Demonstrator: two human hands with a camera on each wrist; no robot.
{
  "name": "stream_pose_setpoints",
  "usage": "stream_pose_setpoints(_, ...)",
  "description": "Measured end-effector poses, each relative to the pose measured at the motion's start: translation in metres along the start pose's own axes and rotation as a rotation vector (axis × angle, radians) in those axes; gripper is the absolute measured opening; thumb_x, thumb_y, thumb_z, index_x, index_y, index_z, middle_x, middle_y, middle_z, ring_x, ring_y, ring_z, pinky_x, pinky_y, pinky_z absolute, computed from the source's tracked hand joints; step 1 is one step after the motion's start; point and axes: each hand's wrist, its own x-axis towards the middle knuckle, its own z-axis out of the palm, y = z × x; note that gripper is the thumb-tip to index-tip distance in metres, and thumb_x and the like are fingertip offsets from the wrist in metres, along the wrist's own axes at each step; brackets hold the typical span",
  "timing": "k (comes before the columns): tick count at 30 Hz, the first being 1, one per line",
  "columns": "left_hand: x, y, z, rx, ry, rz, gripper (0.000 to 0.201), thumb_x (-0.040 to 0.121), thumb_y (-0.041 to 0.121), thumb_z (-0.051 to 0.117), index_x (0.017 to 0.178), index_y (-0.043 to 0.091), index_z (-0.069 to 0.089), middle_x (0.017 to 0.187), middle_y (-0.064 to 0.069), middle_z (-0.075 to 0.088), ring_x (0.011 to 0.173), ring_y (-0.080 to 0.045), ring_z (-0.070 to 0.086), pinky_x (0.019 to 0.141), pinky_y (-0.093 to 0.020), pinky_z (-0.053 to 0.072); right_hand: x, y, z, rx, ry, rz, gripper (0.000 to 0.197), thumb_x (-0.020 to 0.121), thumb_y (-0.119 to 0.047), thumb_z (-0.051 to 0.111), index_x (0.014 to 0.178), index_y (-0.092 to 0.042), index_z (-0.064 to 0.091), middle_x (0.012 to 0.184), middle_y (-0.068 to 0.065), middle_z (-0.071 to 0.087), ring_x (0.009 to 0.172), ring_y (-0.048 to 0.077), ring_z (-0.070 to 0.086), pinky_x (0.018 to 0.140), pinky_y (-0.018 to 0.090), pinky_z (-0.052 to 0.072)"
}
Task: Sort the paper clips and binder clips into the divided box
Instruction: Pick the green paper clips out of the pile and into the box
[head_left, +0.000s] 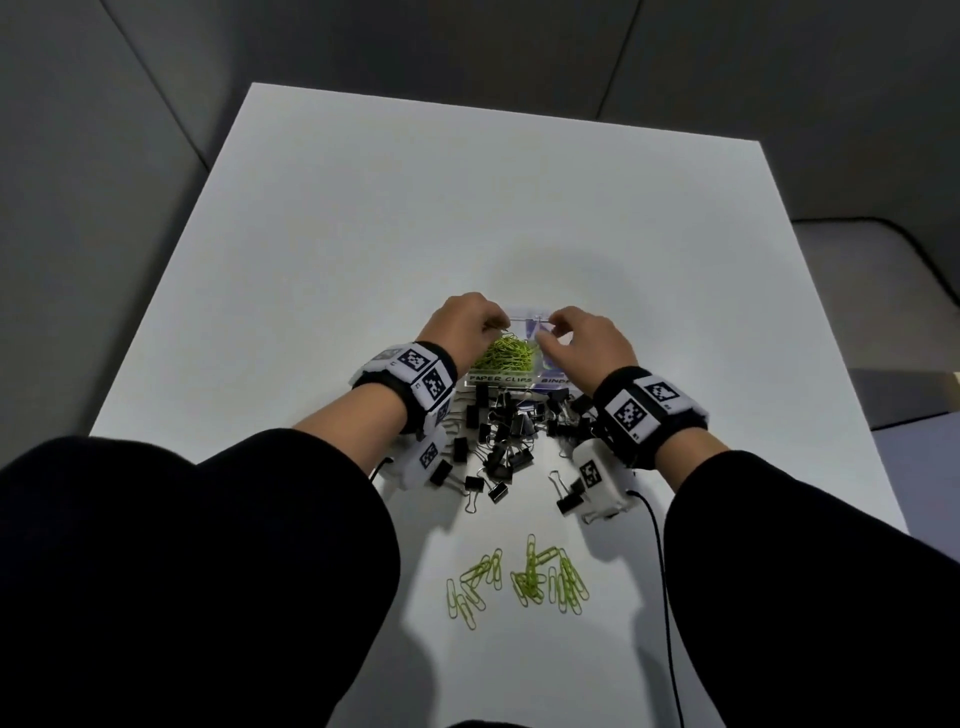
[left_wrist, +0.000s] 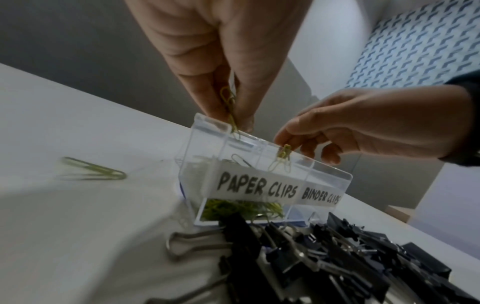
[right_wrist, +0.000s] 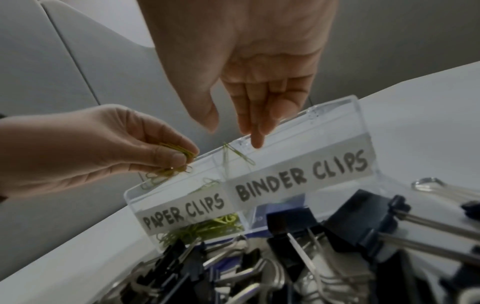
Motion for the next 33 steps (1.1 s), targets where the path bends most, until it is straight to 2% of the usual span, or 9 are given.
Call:
stream_pose_setpoints(4, -0.003, 0.001, -0.001, 0.086, -0.129, 0.065, 0.027, 0.091, 0.014, 0.057, 0.117, 0.010, 0.063, 0.123, -0.009, 0.059, 0.113, -0.023, 0.056, 0.100, -0.034, 0.043, 0.001, -0.003, 0.010, -0.107, -0.090, 0.041, 0.028, 0.088, -0.035, 0.051, 0.101, -0.011, 0.060, 0.101, 0.005, 0.066, 0.095, 0.025, 0.061, 0.075, 0.030, 0.043)
stream_pose_setpoints(8, -0.012, -0.003, -0.003, 0.071, -0.110, 0.118, 0.024, 0.090, 0.018, 0.058, 0.113, 0.014, 0.063, 0.119, -0.004, 0.057, 0.108, -0.020, 0.055, 0.093, -0.033, 0.046, -0.003, -0.006, 0.006, -0.068, 0.021, 0.017, 0.024, 0.090, -0.032, 0.053, 0.092, -0.009, 0.061, 0.093, 0.009, 0.067, 0.088, 0.028, 0.061, 0.075, 0.034, 0.047)
stream_pose_setpoints(13, -0.039, -0.005, -0.006, 0.087, -0.037, 0.170, 0.017, 0.091, 0.020, 0.056, 0.105, 0.015, 0.063, 0.106, -0.003, 0.060, 0.092, -0.016, 0.055, 0.079, -0.028, 0.044, -0.010, -0.018, -0.002, -0.042, 0.016, -0.135, 0.035, 0.090, -0.038, 0.054, 0.117, -0.016, 0.059, 0.108, 0.000, 0.066, 0.098, 0.020, 0.060, 0.076, 0.027, 0.042)
stream_pose_setpoints(15, -0.058, -0.006, -0.003, 0.097, -0.111, 0.170, 0.017, 0.091, 0.021, 0.054, 0.105, 0.016, 0.063, 0.105, -0.001, 0.063, 0.090, -0.015, 0.056, 0.078, -0.027, 0.045, -0.019, -0.018, -0.005, -0.067, 0.030, -0.155, 0.033, 0.092, -0.036, 0.051, 0.116, -0.015, 0.059, 0.108, 0.001, 0.065, 0.094, 0.019, 0.058, 0.074, 0.026, 0.040)
stream_pose_setpoints(17, -0.080, -0.010, 0.001, 0.173, -0.255, 0.171, 0.021, 0.091, 0.021, 0.054, 0.111, 0.018, 0.061, 0.111, 0.001, 0.062, 0.096, -0.015, 0.057, 0.080, -0.026, 0.045, -0.035, -0.013, -0.008, -0.102, 0.016, -0.176, 0.024, 0.094, -0.030, 0.047, 0.105, -0.013, 0.061, 0.102, 0.003, 0.065, 0.087, 0.019, 0.058, 0.070, 0.025, 0.039)
stream_pose_setpoints(21, -0.130, -0.017, 0.014, 0.371, -0.516, 0.234, 0.044, 0.088, 0.026, 0.059, 0.130, 0.021, 0.047, 0.124, 0.000, 0.051, 0.110, -0.016, 0.053, 0.086, -0.023, 0.045, -0.082, 0.007, -0.008, -0.263, -0.194, -0.254, 0.021, 0.094, -0.029, 0.047, 0.103, -0.012, 0.058, 0.102, 0.005, 0.066, 0.080, 0.014, 0.053, 0.069, 0.024, 0.044)
stream_pose_setpoints(25, -0.169, -0.023, 0.026, 0.481, -0.651, 0.193, 0.079, 0.073, 0.038, 0.073, 0.138, 0.024, 0.031, 0.135, 0.001, 0.036, 0.122, -0.018, 0.040, 0.096, -0.032, 0.043, -0.131, 0.032, 0.004, -0.390, -0.534, -0.216, 0.053, 0.084, -0.043, 0.061, 0.125, -0.015, 0.045, 0.123, 0.004, 0.056, 0.102, 0.017, 0.056, 0.088, 0.027, 0.049)
stream_pose_setpoints(28, -0.187, -0.023, 0.039, 0.444, -0.648, 0.161, 0.083, 0.072, 0.035, 0.074, 0.140, 0.023, 0.028, 0.136, -0.001, 0.034, 0.124, -0.019, 0.037, 0.097, -0.031, 0.039, -0.158, 0.047, 0.014, -0.397, -0.601, -0.226, 0.070, 0.078, -0.041, 0.068, 0.133, -0.014, 0.034, 0.132, 0.005, 0.047, 0.108, 0.021, 0.054, 0.092, 0.029, 0.048)
stream_pose_setpoints(33, -0.199, -0.017, 0.061, 0.246, -0.510, 0.062, 0.061, 0.079, 0.030, 0.069, 0.133, 0.017, 0.043, 0.128, -0.004, 0.043, 0.114, -0.020, 0.047, 0.093, -0.026, 0.041, -0.180, 0.058, 0.038, -0.325, -0.470, -0.290, 0.056, 0.082, -0.020, 0.067, 0.129, -0.012, 0.038, 0.121, 0.007, 0.051, 0.100, 0.021, 0.054, 0.085, 0.027, 0.048)
